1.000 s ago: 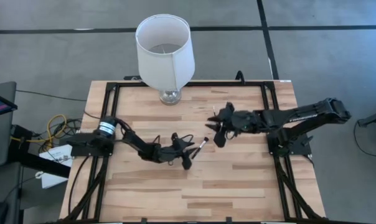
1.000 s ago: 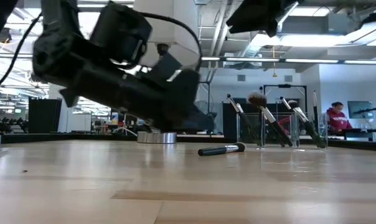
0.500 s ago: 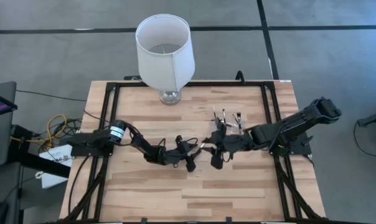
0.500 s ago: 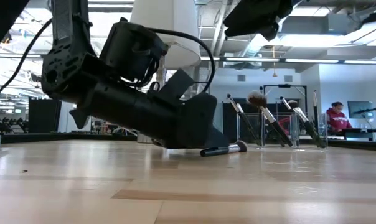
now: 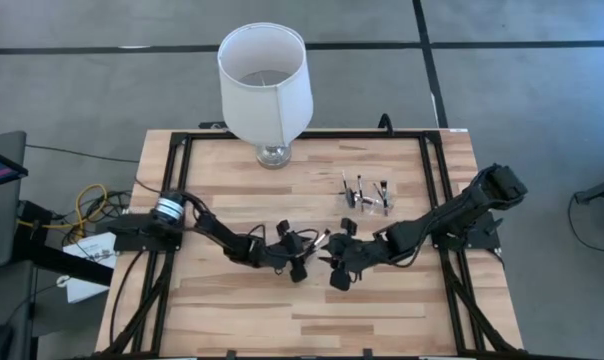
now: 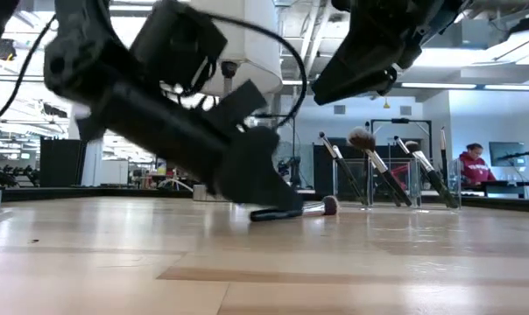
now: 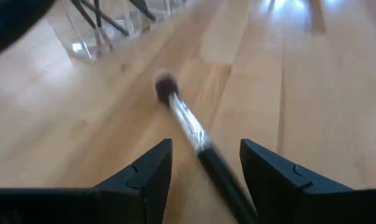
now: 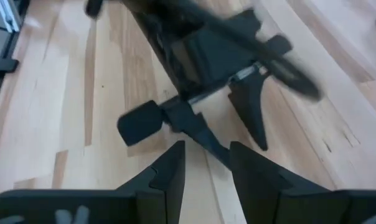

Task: Pick & Place Makeup Supplies
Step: Put the black makeup brush into the transparent organizer

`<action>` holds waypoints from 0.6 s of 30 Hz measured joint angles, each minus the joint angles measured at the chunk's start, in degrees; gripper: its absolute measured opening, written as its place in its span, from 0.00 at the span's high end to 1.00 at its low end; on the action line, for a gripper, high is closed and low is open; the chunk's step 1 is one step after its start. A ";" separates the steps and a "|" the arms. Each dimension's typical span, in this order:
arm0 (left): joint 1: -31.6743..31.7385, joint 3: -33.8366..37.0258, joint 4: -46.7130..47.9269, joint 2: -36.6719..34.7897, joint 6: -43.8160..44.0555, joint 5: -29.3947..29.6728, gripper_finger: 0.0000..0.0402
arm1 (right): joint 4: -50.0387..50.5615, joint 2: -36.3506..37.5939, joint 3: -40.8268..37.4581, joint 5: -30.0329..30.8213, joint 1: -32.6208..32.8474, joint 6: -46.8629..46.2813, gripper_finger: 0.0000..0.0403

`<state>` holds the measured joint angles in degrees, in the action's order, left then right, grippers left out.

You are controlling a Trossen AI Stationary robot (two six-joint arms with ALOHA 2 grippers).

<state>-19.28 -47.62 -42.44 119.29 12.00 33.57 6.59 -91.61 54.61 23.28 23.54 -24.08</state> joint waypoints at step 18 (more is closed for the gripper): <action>-0.91 -0.14 5.24 0.46 9.79 6.00 0.60 | -1.48 1.84 0.04 -0.65 1.19 -1.99 0.71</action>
<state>-20.19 -47.76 -37.20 119.75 21.78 39.57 5.10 -89.78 54.65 22.63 24.73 -26.06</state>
